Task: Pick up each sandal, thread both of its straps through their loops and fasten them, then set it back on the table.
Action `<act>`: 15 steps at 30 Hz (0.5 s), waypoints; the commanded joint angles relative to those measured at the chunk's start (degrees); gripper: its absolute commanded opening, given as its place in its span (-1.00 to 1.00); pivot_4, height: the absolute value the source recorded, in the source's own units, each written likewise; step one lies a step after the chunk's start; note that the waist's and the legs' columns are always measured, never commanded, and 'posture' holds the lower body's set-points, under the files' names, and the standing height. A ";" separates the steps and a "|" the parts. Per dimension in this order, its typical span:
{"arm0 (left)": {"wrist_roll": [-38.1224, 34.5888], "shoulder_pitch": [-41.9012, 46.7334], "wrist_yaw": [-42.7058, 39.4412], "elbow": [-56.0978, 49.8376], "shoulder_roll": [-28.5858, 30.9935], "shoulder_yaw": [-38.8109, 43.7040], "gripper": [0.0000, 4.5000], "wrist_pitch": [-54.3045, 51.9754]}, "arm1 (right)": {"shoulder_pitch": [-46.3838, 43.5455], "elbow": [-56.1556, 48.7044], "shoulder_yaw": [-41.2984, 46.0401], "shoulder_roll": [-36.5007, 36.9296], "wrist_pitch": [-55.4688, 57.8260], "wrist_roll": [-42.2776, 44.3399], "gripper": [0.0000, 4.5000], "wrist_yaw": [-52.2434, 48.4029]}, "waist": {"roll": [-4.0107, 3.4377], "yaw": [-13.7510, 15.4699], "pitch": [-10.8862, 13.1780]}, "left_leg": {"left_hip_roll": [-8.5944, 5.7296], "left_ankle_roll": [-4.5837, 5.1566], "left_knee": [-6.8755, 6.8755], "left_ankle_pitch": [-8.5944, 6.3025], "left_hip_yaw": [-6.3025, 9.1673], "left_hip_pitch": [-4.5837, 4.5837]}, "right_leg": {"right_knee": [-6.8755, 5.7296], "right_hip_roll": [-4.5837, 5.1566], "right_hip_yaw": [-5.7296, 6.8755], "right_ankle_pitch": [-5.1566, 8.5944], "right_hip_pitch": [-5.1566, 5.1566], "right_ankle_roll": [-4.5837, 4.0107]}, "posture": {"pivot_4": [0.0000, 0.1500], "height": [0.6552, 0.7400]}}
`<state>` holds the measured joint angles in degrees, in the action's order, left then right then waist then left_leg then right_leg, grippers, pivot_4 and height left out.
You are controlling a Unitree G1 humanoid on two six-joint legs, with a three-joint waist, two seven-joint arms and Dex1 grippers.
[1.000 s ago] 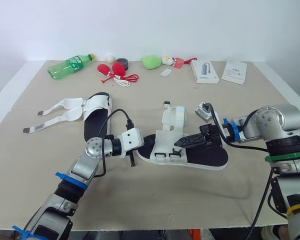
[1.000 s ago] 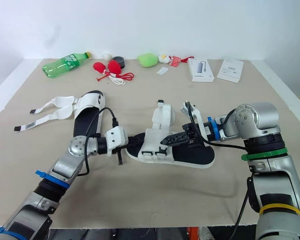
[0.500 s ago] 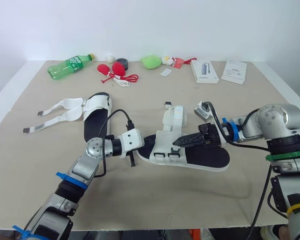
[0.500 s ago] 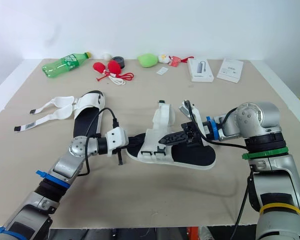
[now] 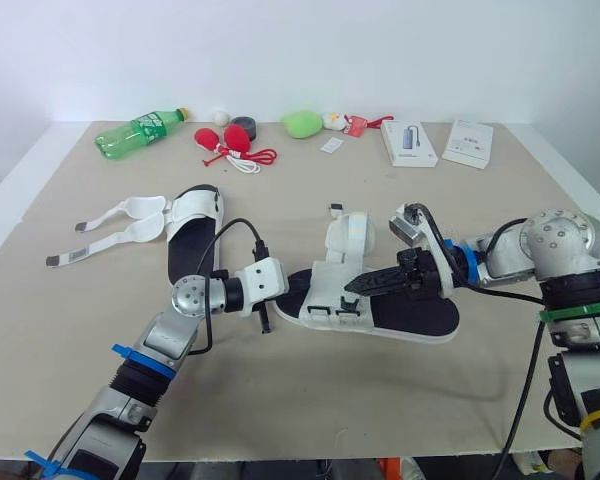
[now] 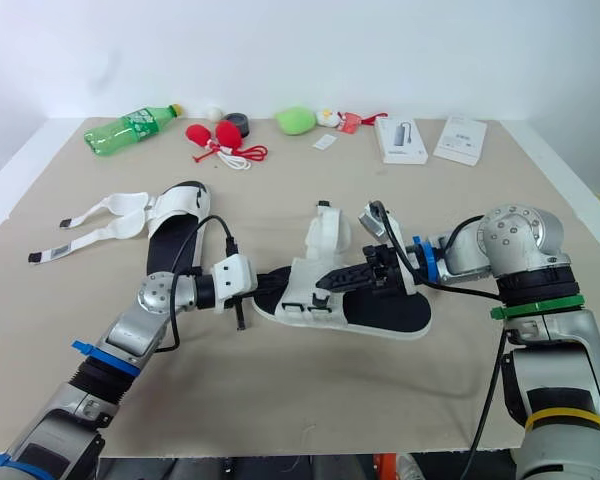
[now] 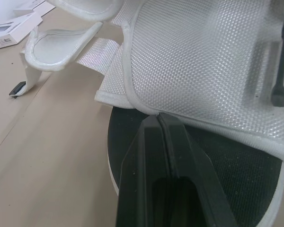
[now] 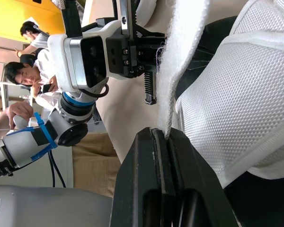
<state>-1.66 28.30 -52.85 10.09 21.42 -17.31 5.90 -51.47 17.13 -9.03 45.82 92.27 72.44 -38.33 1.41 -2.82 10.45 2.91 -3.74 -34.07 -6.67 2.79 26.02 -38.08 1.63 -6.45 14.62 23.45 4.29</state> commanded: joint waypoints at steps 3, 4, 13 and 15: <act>1.00 -0.79 -0.40 0.08 0.48 -0.86 -1.00 -0.50 | 1.66 -3.53 0.66 1.20 0.23 1.78 -0.96 2.27 | 0.00 0.00 0.00 | 0.00 0.00 0.00 0.00 0.00 0.00 | 0.00 0.00 0.00 0.00 0.00 0.00 | 1.00 1.00; 1.02 -0.82 -0.35 0.07 0.45 -0.88 -1.00 -0.49 | 2.01 -4.40 0.62 1.35 0.23 1.78 -0.96 2.34 | 0.00 0.00 0.00 | 0.00 0.00 0.00 0.00 0.00 0.00 | 0.00 0.00 0.00 0.00 0.00 -0.01 | 1.00 1.00; 1.42 -0.75 0.14 0.60 0.28 -1.00 -1.00 -0.31 | 3.04 -9.17 1.16 1.85 0.23 3.03 -0.96 2.04 | -0.01 0.01 0.00 | 0.01 0.03 0.00 -0.01 0.01 0.00 | 0.00 -0.01 0.00 0.02 0.00 -0.01 | 1.00 1.00; 1.48 -0.73 0.28 0.72 0.25 -1.01 -1.00 -0.26 | 3.59 -11.35 2.05 1.30 0.23 2.08 -0.96 2.64 | 0.00 0.01 -0.01 | 0.01 0.04 0.00 -0.03 0.01 0.00 | 0.00 -0.01 0.00 0.02 0.00 0.00 | 1.00 1.00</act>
<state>-1.49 28.29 -52.59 10.04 21.34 -17.53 6.12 -48.49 9.50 -8.70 46.87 91.96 73.94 -35.81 1.40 -2.80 10.45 2.92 -3.70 -34.06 -6.70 2.80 26.02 -38.08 1.61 -6.45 14.64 23.45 4.28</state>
